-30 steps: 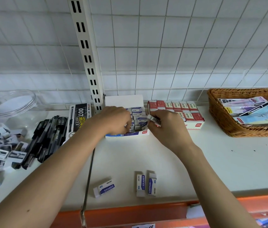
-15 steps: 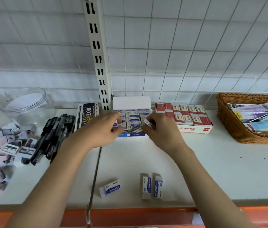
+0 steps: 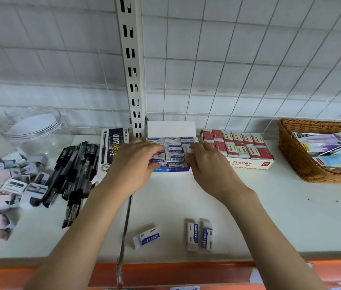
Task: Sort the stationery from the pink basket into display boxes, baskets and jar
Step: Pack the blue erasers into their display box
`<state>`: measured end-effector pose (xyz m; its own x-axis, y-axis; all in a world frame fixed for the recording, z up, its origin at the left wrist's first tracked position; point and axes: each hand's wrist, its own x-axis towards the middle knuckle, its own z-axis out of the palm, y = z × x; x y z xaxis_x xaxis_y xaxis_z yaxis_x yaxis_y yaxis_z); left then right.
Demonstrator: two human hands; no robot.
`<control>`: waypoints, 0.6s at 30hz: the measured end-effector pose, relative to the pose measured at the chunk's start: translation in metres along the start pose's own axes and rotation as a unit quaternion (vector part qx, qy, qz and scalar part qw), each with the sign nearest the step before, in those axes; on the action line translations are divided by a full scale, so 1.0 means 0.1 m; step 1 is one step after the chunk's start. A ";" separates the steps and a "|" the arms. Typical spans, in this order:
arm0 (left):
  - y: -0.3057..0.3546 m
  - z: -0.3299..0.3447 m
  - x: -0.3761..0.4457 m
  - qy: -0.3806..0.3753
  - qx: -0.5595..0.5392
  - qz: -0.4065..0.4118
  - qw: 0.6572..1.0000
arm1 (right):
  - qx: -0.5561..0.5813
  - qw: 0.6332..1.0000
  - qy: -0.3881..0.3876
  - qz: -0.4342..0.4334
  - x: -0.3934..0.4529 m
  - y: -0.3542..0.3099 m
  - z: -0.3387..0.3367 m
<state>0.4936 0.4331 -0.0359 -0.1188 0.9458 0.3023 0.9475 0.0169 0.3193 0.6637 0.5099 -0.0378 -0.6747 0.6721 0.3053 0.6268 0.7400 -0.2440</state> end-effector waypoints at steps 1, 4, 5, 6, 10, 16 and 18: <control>0.00 0.02 0.00 0.002 -0.006 -0.004 1.000 | -0.001 1.000 -0.019 -0.019 0.01 -0.01 0.00; -0.05 0.07 -0.01 0.008 -0.026 0.021 0.999 | 0.027 0.997 -0.070 -0.010 0.03 0.00 0.03; -0.08 0.08 -0.02 0.011 -0.031 0.028 0.999 | 0.030 0.996 -0.077 -0.017 0.04 0.01 0.02; -0.11 0.10 -0.03 0.013 -0.032 0.039 0.999 | 0.036 0.996 -0.079 -0.024 0.05 0.02 0.03; -0.18 0.13 -0.08 0.035 -0.048 0.070 0.996 | 0.053 0.996 -0.061 -0.022 0.05 0.02 0.01; -0.16 0.17 -0.07 0.067 -0.061 0.067 0.994 | 0.092 0.994 -0.023 -0.051 0.05 0.02 0.06; -0.15 0.16 -0.05 0.069 -0.069 0.049 0.994 | 0.088 0.994 -0.021 -0.057 0.03 -0.01 0.10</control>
<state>0.4844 0.4335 -0.0566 -0.0766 0.8875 0.4545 0.9078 -0.1264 0.3999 0.6569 0.5115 -0.0452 -0.7550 0.5820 0.3019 0.4710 0.8018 -0.3679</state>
